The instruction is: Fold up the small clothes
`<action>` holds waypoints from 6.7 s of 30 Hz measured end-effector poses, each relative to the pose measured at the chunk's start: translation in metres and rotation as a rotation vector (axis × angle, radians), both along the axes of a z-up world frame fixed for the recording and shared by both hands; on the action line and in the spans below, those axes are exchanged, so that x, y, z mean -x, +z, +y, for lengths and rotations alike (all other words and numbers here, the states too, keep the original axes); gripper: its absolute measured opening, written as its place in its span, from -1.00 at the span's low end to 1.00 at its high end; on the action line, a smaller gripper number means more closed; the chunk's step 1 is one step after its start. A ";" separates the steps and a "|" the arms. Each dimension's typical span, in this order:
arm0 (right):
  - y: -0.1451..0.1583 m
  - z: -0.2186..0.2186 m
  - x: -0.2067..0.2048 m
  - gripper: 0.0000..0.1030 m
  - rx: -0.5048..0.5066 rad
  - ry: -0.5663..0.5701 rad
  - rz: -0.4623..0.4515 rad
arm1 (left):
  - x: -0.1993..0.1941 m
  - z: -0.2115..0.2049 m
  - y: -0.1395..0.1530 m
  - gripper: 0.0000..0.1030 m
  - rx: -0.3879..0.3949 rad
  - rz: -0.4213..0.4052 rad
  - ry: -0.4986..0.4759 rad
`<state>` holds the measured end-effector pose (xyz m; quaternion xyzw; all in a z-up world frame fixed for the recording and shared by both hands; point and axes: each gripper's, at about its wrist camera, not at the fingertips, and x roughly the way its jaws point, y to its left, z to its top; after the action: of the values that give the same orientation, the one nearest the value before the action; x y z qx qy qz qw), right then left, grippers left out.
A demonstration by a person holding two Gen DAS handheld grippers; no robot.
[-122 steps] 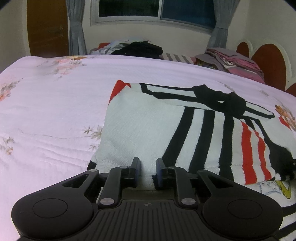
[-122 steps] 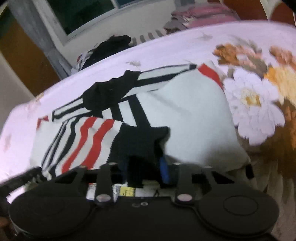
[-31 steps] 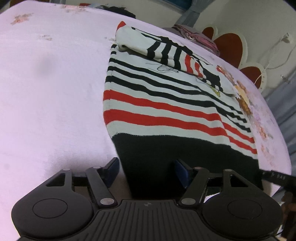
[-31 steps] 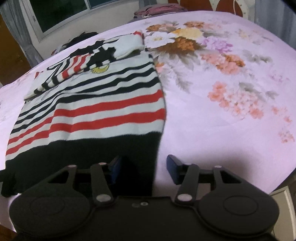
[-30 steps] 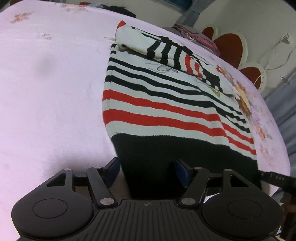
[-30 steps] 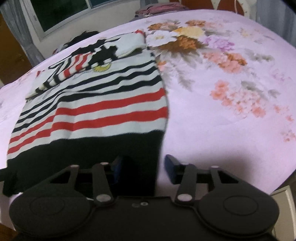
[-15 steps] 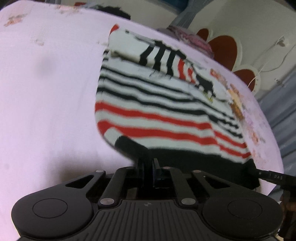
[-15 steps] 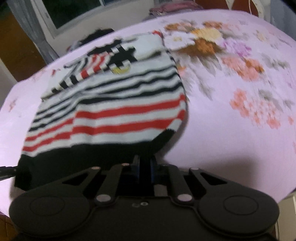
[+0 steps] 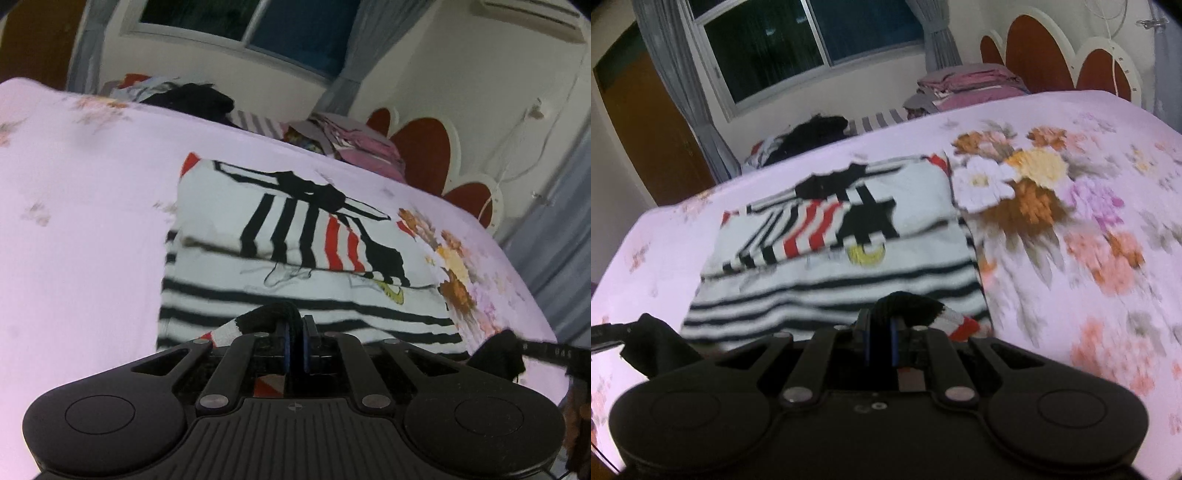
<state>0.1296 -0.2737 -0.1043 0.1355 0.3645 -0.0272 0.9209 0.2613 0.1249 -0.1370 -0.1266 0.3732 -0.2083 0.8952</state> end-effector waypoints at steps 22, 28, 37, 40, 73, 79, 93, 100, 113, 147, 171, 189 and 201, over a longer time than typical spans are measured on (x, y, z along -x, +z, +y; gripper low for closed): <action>0.008 -0.051 -0.165 -0.81 -0.124 -0.048 -0.081 | -0.151 -0.025 0.009 -0.90 0.057 -0.054 0.170; -0.008 -0.067 -0.224 -0.81 -0.150 -0.059 -0.038 | -0.203 -0.041 -0.001 -0.90 0.027 -0.031 0.211; -0.053 -0.088 -0.280 -0.81 -0.225 -0.103 0.062 | -0.254 -0.058 -0.033 -0.90 -0.054 0.054 0.240; -0.066 -0.093 -0.290 -0.80 -0.233 -0.120 0.087 | -0.266 -0.062 -0.039 -0.90 -0.071 0.069 0.247; -0.085 -0.097 -0.333 0.07 -0.092 0.050 0.058 | -0.297 -0.093 -0.055 -0.01 -0.242 0.072 0.117; -0.089 -0.087 -0.338 -0.49 0.032 0.091 0.066 | -0.294 -0.096 -0.061 -0.83 -0.270 0.056 0.124; -0.075 -0.085 -0.336 -0.89 0.050 0.077 -0.036 | -0.288 -0.076 -0.053 -0.91 -0.241 -0.049 0.240; -0.098 -0.093 -0.339 -0.91 0.031 0.025 0.031 | -0.293 -0.080 -0.073 -0.90 -0.289 -0.008 0.234; -0.049 -0.052 -0.292 -0.56 0.005 0.166 -0.050 | -0.247 -0.077 -0.032 -0.77 -0.228 -0.049 0.196; -0.078 0.020 -0.208 -0.41 0.076 0.261 0.095 | -0.163 -0.093 -0.055 -0.07 -0.286 0.064 0.154; -0.039 0.068 -0.200 -0.09 0.075 0.237 0.047 | -0.117 -0.026 -0.044 0.42 -0.077 0.213 0.207; -0.057 0.085 -0.212 -0.09 0.086 0.217 0.074 | -0.135 0.000 -0.121 0.42 0.454 0.261 0.373; -0.090 0.089 -0.239 -0.04 0.197 0.162 0.124 | -0.167 -0.005 -0.130 -0.33 0.448 0.237 0.456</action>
<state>0.3687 -0.1844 -0.1942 0.0128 0.4259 0.0033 0.9047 0.4285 0.1196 -0.2667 -0.4234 0.3819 -0.0635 0.8190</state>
